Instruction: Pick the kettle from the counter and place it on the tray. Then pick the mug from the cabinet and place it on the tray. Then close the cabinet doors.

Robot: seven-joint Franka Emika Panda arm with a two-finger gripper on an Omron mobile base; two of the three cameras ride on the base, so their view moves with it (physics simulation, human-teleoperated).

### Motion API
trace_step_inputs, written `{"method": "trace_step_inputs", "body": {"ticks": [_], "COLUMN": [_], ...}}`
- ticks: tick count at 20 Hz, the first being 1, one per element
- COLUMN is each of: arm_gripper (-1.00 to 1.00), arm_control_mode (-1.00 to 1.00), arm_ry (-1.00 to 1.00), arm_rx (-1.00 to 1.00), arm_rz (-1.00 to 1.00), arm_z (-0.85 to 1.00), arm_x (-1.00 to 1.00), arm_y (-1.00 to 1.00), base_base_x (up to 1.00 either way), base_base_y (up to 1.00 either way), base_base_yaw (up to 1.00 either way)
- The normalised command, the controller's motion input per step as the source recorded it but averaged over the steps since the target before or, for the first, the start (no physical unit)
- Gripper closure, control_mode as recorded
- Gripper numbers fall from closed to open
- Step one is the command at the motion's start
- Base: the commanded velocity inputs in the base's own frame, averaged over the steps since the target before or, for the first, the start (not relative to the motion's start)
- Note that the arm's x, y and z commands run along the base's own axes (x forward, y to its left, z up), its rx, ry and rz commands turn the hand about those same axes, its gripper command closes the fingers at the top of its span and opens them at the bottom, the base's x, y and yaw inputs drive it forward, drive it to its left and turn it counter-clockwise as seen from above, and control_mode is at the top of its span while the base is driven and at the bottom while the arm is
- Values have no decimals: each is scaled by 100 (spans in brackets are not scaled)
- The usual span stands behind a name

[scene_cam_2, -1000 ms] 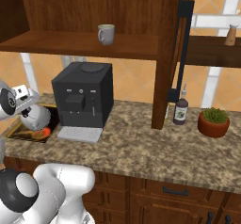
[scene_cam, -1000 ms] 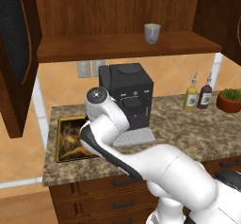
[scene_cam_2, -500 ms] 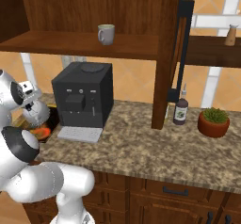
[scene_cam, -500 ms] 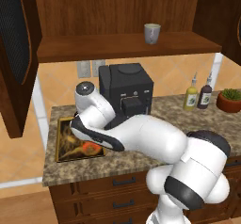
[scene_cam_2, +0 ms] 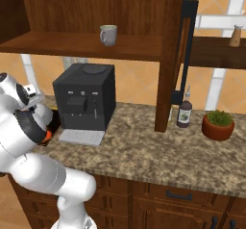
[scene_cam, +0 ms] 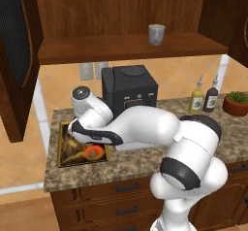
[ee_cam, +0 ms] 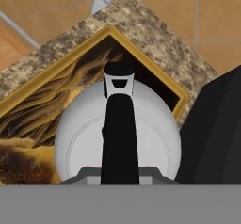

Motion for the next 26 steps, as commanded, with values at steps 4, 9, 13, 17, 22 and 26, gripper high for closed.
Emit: {"method": "trace_step_inputs", "body": {"ticks": [4,9,13,17,22,26], "arm_gripper": [100,100,100,100,100,100], "arm_control_mode": [-100,-100,-100,-100,-100,-100], "arm_ry": [-2,-4,-3,-1,-2,0], "arm_rx": [0,0,0,0,0,0], "arm_rz": [0,-1,-3,-3,-2,0], "arm_z": [-15,-12,-17,-19,-22,-30], "arm_x": [22,13,14,21,19,30], "arm_y": [3,0,0,0,0,4], "base_base_x": [0,0,0,0,0,0], "base_base_y": [0,0,0,0,0,0], "base_base_yaw": [0,0,0,0,0,0]}}
